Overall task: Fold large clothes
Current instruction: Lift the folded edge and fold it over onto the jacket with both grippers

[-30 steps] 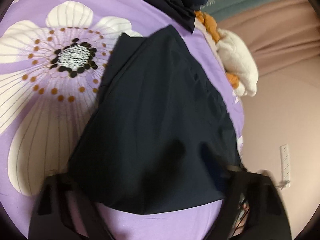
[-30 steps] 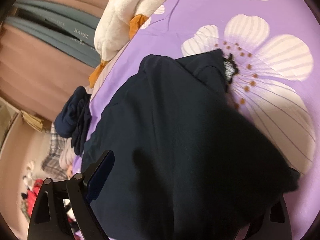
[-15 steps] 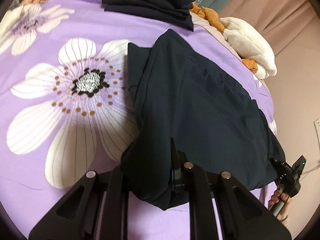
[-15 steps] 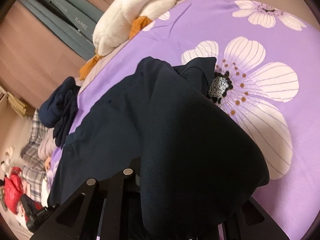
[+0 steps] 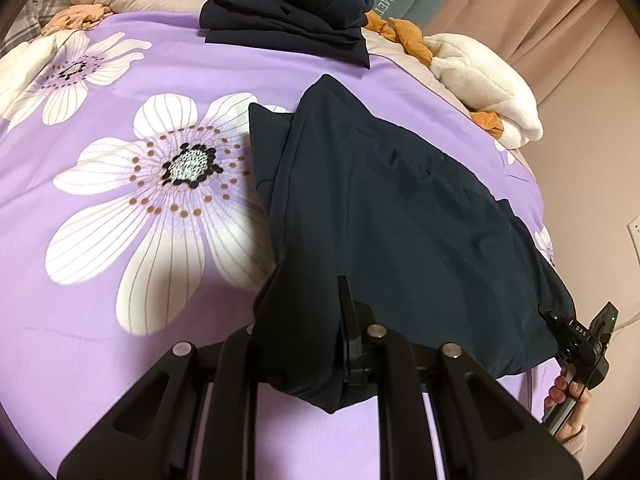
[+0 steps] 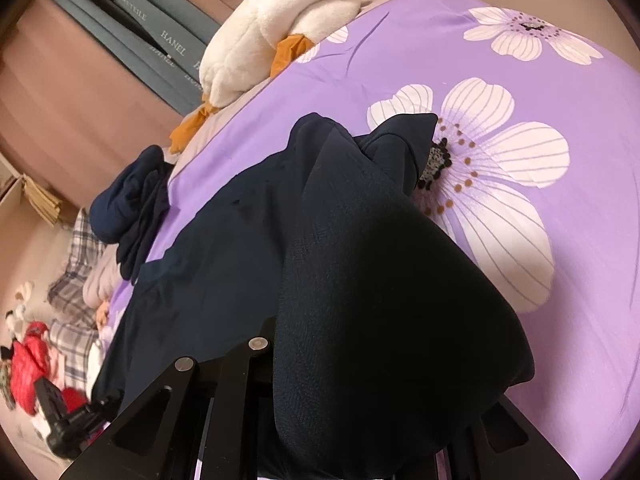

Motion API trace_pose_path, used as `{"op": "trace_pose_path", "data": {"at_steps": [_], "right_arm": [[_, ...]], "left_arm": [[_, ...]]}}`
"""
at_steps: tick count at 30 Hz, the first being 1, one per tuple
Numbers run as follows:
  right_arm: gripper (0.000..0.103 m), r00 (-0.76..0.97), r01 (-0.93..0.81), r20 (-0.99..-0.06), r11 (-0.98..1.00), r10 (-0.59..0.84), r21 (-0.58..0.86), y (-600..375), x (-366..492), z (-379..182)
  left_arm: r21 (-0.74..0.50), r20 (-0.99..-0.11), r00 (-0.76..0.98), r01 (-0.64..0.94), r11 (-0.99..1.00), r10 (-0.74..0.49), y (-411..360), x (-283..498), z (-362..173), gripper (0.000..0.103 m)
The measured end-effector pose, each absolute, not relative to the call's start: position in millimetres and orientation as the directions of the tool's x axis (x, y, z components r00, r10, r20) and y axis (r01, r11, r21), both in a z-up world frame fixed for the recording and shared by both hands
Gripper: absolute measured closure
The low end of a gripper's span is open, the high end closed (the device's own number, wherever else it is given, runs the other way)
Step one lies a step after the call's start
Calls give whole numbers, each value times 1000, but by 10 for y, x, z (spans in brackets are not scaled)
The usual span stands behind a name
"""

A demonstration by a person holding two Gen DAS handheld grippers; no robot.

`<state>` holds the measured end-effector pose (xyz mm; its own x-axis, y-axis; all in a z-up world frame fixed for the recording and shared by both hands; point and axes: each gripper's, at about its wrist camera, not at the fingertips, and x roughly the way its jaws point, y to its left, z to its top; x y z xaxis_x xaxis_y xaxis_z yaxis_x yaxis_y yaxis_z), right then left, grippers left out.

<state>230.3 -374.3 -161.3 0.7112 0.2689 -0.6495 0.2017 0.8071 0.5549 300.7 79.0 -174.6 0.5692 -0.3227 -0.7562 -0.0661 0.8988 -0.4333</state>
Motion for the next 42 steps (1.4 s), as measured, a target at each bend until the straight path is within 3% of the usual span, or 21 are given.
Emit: {"op": "trace_pose_path", "data": {"at_steps": [34,42], "right_arm": [[82,667,201,-677,800,312,566,-3694,1443,-1637],[79,645,252,-697,774,313,581,-3773,1395,-1737]], "left_arm": [[-384,-790,541,-69,921,-289,765,1892,-1717,87],[-307,-829,518,-104,946,-212,809,1900,-1835,78]]}}
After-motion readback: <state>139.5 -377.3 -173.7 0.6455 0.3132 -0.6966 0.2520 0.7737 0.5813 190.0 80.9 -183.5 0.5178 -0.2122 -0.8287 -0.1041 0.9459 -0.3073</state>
